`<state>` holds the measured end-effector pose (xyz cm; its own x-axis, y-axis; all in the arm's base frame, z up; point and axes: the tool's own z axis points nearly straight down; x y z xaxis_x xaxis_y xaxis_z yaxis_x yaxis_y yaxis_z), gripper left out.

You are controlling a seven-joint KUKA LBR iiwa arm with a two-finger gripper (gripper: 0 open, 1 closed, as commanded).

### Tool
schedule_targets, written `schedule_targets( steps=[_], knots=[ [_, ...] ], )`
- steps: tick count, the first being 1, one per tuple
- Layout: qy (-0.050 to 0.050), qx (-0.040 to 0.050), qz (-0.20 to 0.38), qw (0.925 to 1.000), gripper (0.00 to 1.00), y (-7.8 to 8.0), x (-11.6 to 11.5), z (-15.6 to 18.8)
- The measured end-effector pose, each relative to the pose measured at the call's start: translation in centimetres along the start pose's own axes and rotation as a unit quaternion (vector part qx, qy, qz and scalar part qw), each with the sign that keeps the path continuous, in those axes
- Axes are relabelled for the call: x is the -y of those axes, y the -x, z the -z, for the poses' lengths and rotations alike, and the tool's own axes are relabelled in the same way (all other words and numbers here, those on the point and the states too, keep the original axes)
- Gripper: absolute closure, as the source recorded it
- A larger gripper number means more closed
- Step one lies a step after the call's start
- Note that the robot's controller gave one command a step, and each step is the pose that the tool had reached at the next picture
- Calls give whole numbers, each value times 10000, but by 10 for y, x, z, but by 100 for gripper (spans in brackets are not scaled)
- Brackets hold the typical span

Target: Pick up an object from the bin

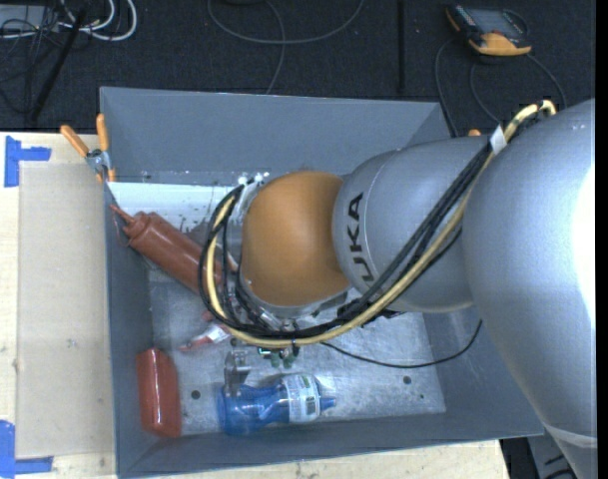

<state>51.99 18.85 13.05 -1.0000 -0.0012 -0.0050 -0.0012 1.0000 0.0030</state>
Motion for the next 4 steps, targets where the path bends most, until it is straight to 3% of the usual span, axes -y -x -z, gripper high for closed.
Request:
schedule_targets(
  steps=[1,2,3,4],
  knots=[
    [2,17,-16,10000,0,1,1,3],
    [10,13,-3,10000,0,48,27,-42],
    [10,-9,72,10000,100,70,-34,-58],
    [13,-10,66,10000,100,71,-34,-58]
  ],
)
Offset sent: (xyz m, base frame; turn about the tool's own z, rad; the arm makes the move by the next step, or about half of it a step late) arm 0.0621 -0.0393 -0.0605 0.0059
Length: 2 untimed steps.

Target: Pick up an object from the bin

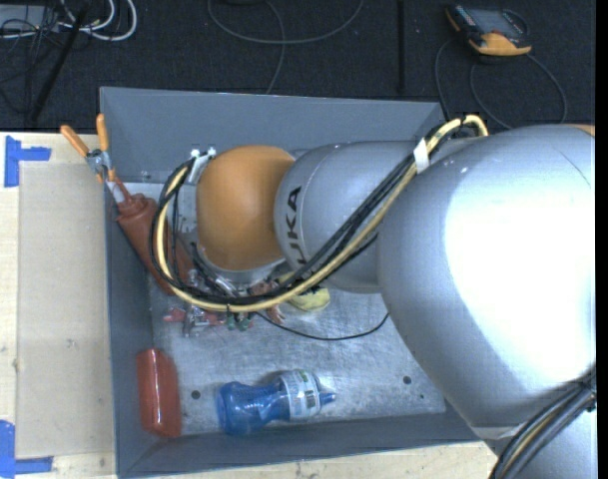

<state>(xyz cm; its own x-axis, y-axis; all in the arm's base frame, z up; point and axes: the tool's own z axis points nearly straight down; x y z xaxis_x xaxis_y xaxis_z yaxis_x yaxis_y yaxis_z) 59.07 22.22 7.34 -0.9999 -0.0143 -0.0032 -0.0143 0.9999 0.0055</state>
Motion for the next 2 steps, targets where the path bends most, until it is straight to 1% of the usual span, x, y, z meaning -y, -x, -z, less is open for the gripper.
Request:
schedule_targets(
  steps=[1,2],
  knots=[
    [-36,-47,1,10000,100,1,-3,45],
    [-15,22,165,9999,100,6,9,74]
  ],
)
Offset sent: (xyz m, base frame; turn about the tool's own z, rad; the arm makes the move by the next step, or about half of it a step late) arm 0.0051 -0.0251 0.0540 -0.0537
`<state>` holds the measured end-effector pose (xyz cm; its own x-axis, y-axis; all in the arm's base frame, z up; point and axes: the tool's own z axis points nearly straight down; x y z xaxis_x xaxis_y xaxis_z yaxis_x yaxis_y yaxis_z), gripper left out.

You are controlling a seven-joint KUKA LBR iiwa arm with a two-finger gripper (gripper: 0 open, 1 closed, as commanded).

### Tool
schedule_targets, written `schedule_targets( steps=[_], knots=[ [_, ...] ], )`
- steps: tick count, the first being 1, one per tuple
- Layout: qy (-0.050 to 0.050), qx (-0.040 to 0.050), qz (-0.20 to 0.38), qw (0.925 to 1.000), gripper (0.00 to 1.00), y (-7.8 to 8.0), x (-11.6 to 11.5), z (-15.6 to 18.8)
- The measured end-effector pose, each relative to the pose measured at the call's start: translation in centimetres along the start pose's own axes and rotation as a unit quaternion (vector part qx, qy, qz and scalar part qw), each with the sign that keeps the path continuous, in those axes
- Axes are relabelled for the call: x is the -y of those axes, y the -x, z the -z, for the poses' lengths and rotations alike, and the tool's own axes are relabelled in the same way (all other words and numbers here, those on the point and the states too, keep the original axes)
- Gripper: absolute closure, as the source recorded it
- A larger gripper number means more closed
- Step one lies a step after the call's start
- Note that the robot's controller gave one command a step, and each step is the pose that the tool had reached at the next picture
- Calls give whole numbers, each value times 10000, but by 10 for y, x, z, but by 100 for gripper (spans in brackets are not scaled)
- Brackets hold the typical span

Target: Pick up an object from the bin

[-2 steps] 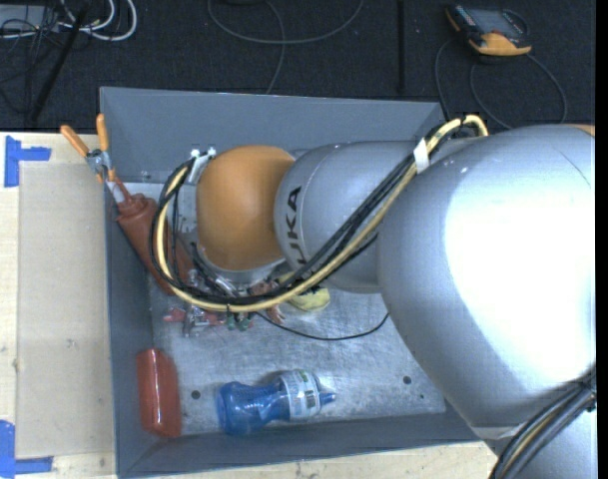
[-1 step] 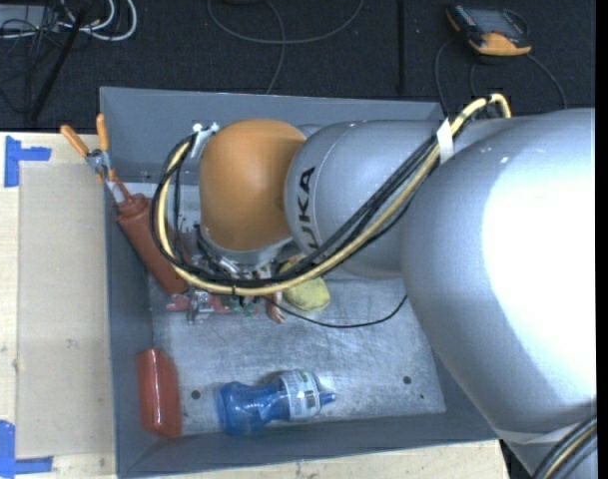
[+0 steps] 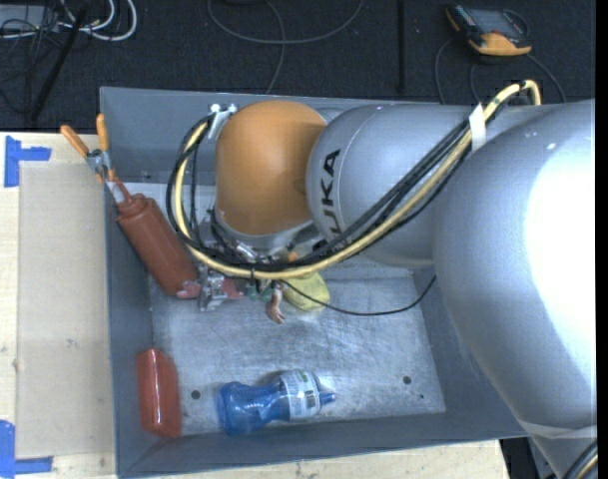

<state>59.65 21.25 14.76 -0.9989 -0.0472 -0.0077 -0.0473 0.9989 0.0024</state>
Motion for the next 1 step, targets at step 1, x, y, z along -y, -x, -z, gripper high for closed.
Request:
schedule_targets(
  steps=[1],
  knots=[
    [-18,-49,-28,10000,100,5,2,-9]
  ],
)
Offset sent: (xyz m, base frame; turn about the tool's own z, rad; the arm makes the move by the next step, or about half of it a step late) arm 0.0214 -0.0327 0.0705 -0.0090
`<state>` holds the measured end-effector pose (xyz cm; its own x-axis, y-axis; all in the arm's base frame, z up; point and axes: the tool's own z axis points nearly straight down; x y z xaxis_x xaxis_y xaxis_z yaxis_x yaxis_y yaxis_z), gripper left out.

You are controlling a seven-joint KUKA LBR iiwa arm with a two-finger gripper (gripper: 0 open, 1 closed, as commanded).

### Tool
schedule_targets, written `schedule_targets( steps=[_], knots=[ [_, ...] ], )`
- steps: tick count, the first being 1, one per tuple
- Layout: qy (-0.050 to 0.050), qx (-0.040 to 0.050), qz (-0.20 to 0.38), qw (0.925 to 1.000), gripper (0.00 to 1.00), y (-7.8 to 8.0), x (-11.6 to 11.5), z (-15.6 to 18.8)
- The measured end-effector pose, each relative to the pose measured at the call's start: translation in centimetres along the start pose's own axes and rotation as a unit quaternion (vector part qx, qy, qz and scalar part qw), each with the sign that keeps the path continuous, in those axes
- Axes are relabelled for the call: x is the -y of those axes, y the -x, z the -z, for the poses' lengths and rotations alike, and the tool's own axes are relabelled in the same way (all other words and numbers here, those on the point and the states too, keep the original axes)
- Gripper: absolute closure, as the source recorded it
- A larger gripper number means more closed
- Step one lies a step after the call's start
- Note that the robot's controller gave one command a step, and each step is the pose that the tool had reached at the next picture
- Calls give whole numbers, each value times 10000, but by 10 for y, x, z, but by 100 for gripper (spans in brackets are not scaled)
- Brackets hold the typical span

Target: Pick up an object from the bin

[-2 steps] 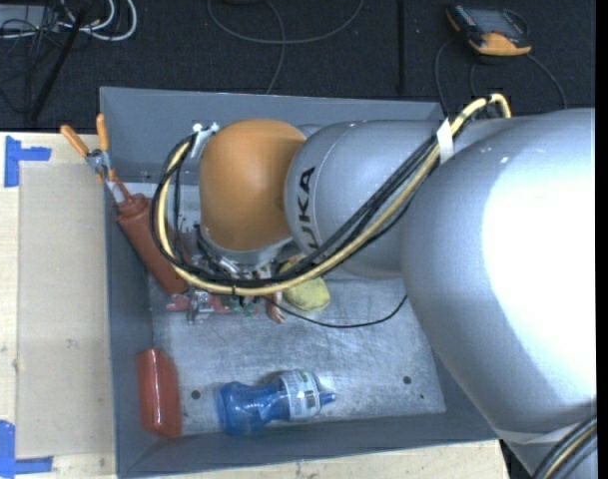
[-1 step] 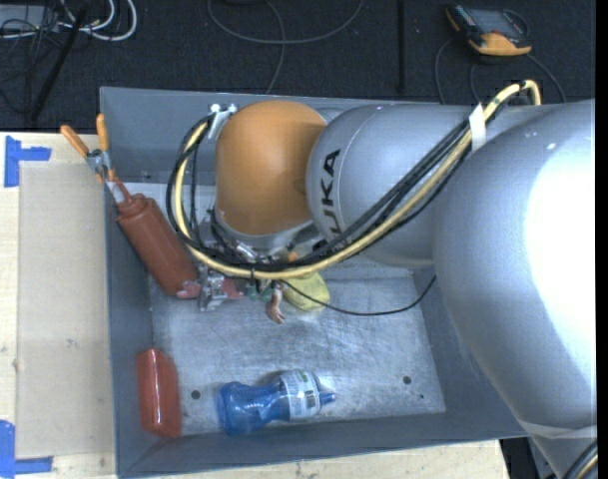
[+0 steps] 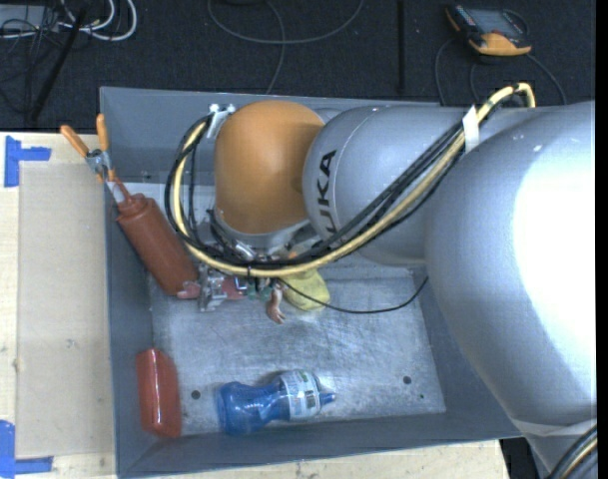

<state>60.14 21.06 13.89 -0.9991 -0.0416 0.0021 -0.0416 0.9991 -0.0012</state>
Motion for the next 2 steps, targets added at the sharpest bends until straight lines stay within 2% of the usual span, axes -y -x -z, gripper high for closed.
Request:
schedule_targets(
  steps=[1,2],
  knots=[
    [3,-10,58,10000,100,10,21,58],
    [2,36,75,10000,100,11,4,93]
  ],
)
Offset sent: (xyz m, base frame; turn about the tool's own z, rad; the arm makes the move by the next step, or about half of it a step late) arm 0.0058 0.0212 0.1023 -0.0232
